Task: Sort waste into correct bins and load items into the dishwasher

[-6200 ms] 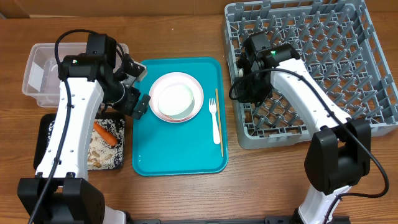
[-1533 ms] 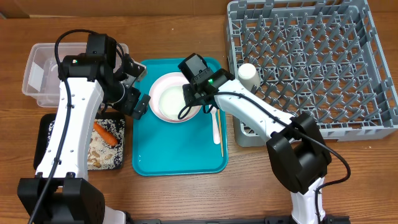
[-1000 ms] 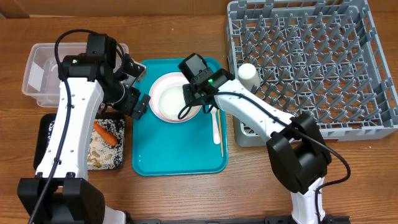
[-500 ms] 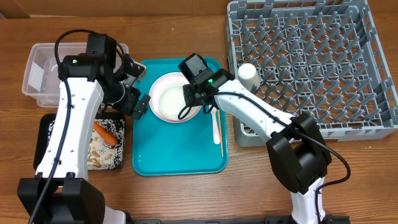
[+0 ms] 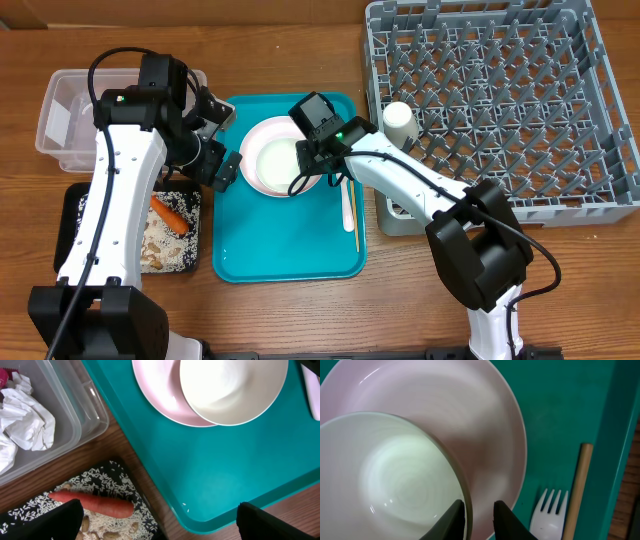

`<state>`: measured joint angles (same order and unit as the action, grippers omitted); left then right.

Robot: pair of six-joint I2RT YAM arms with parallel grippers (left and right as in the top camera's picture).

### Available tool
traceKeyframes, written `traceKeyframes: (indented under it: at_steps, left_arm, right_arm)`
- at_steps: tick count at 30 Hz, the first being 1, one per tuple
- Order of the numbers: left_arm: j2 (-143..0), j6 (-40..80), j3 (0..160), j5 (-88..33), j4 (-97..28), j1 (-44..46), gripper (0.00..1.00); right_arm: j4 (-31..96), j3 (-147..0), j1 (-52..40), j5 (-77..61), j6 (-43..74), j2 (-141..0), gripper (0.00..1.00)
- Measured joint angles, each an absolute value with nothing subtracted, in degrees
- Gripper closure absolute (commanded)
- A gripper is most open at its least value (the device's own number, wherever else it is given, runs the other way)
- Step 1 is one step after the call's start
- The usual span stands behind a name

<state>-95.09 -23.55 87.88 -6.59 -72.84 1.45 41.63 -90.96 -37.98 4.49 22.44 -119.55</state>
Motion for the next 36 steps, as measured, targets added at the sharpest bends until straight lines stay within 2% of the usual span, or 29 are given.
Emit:
traceKeyframes:
  at_steps: [2,5,13,16,20,24,33,36]
  left_arm:
    - [-95.1,-23.6,87.9,-6.6,-72.8,1.5,0.0]
    - [-95.1,-23.6,87.9,-6.6,-72.8,1.5,0.0]
    - [-95.1,-23.6,87.9,-6.6,-72.8,1.5,0.0]
    - [-95.1,-23.6,87.9,-6.6,-72.8,1.5,0.0]
    - [-95.1,-23.6,87.9,-6.6,-72.8,1.5,0.0]
    - [-95.1,-23.6,87.9,-6.6,-72.8,1.5,0.0]
    - [-95.1,-23.6,87.9,-6.6,-72.8,1.5,0.0]
    - [-95.1,-23.6,87.9,-6.6,-72.8,1.5,0.0]
  right_arm:
    - [41.8,-91.0,-38.0,4.5,22.3,-119.5,0.86]
    - [42.1,-91.0,-38.0,4.5,22.4,-119.5,0.88]
    - [42.1,-91.0,-38.0,4.5,22.5,-119.5,0.88]
    - [42.0,-91.0,-38.0,4.5,22.5,-119.5,0.8]
    - [42.0,-91.0,-38.0,4.5,22.5,-119.5,0.77]
    - [42.0,-91.0,-38.0,4.6,22.4,-119.5,0.81]
    - [42.0,-91.0,-38.0,4.7,22.4,-119.5,0.82]
    - [42.0,-91.0,-38.0,4.7,22.3,-119.5,0.86]
